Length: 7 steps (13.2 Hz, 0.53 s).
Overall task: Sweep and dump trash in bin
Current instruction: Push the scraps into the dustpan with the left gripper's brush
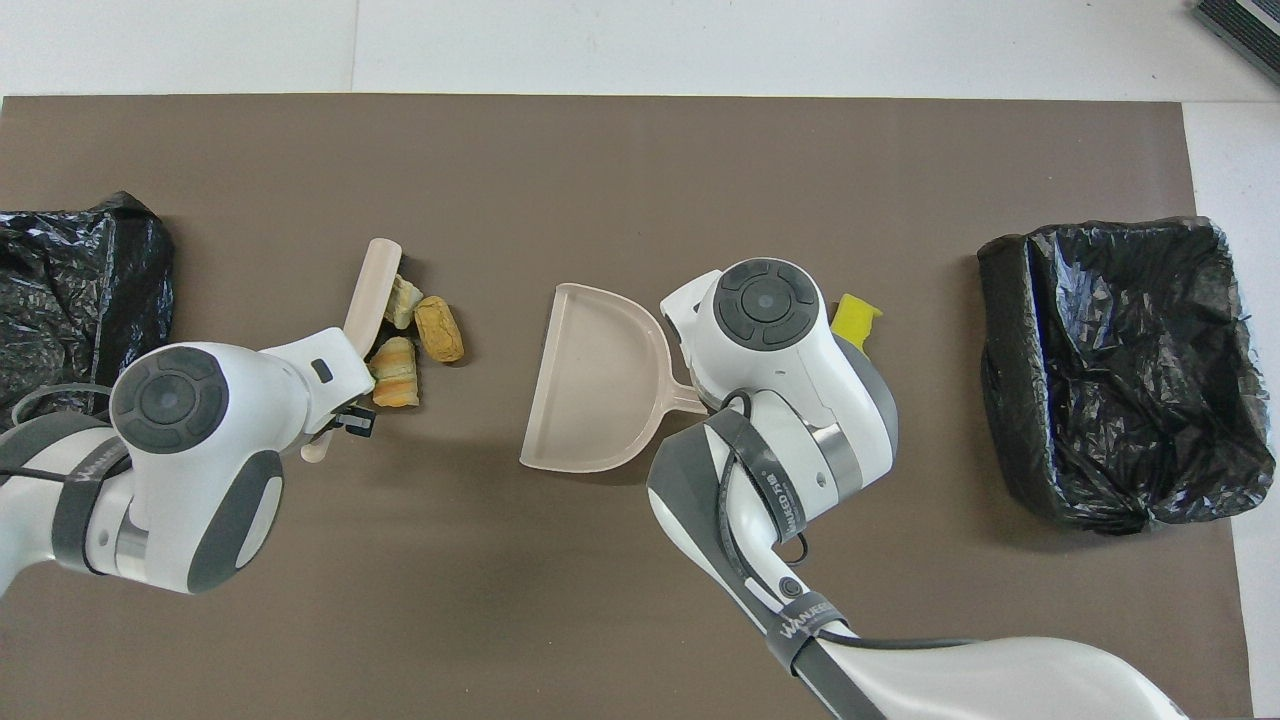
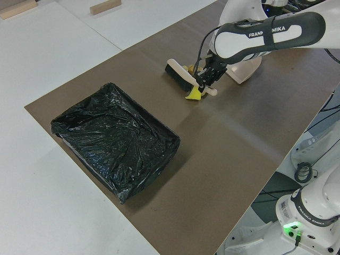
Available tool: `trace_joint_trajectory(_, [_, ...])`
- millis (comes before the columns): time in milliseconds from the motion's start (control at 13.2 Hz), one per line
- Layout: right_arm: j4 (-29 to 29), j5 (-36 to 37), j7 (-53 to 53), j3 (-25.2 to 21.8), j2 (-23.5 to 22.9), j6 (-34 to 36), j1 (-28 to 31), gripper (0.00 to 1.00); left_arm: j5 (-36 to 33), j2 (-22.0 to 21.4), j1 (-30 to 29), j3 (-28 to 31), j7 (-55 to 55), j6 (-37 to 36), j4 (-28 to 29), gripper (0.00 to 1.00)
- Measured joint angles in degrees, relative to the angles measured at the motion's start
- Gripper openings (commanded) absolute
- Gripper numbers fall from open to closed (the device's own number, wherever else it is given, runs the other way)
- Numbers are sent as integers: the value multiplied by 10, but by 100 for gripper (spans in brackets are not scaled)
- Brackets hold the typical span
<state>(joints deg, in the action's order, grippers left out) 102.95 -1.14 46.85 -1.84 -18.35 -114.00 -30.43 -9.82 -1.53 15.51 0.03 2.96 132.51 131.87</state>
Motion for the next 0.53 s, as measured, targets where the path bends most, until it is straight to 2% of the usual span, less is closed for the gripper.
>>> trace_joint_trajectory(302, [1, -1, 0, -1, 0, -1, 1, 0, 48, 0, 66, -2, 1, -9, 0, 0])
trace_joint_trajectory(529, [1, -1, 0, -2, 0, -8, 7, 0, 154, 0, 125, -5, 1, -11, 1, 0])
